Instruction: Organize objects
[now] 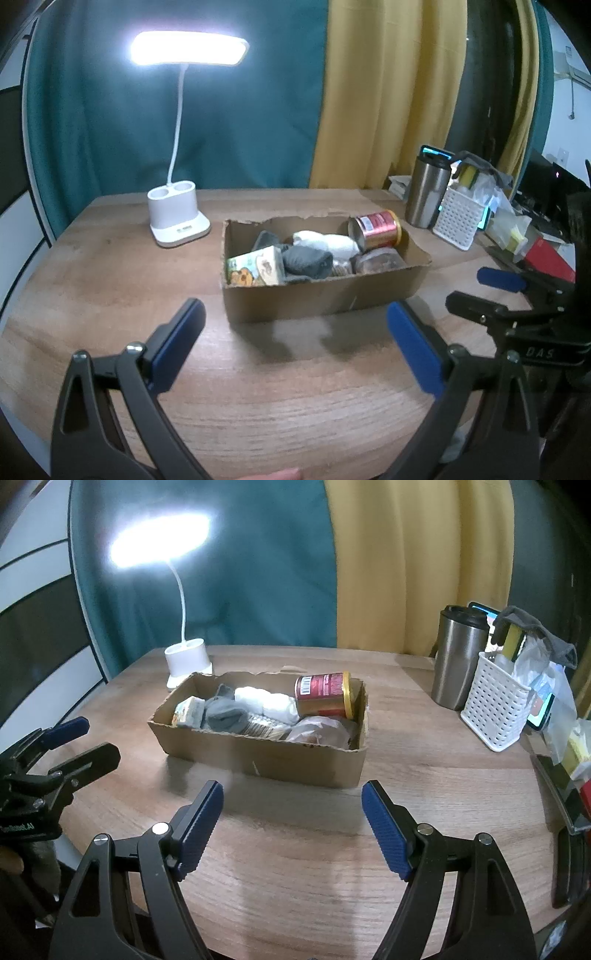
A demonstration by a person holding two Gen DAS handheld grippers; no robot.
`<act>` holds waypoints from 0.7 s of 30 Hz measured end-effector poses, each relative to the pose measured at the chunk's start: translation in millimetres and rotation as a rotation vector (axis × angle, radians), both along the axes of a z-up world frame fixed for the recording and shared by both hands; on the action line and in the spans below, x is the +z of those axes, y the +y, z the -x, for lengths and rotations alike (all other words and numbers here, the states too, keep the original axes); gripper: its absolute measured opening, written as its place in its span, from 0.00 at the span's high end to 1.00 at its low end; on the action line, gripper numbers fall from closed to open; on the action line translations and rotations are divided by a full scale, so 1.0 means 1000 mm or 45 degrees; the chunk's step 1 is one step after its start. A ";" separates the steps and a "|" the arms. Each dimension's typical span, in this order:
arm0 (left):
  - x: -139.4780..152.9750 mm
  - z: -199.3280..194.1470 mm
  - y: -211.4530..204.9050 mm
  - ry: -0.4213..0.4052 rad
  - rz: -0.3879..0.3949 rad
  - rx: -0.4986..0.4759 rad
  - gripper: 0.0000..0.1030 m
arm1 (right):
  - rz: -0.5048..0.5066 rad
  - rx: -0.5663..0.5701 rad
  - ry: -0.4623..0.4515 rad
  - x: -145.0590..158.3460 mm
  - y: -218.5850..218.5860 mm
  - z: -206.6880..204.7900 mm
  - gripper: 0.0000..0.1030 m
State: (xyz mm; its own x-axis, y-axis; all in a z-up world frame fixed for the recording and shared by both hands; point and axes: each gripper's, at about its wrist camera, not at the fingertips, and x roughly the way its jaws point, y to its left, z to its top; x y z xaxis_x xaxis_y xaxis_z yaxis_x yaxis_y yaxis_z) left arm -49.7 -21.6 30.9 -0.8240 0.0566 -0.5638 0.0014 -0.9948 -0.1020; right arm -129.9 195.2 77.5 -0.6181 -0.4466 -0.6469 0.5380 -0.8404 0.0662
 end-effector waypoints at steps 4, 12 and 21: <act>0.000 0.001 0.000 -0.007 -0.001 -0.003 0.03 | -0.001 -0.005 -0.003 -0.001 0.002 0.002 0.22; 0.000 0.002 0.001 -0.008 0.001 -0.005 0.03 | -0.001 -0.010 -0.013 -0.002 0.002 0.006 0.22; 0.000 0.005 0.002 -0.014 0.002 -0.005 0.03 | -0.003 -0.008 -0.014 -0.003 0.002 0.009 0.22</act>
State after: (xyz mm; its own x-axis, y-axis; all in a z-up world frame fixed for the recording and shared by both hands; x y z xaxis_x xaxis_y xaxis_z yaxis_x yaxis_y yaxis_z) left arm -54.3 -19.3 31.0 -0.8173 0.0591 -0.5731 -0.0015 -0.9949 -0.1004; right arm -138.6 197.1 74.8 -0.6139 -0.4411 -0.6546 0.5316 -0.8441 0.0702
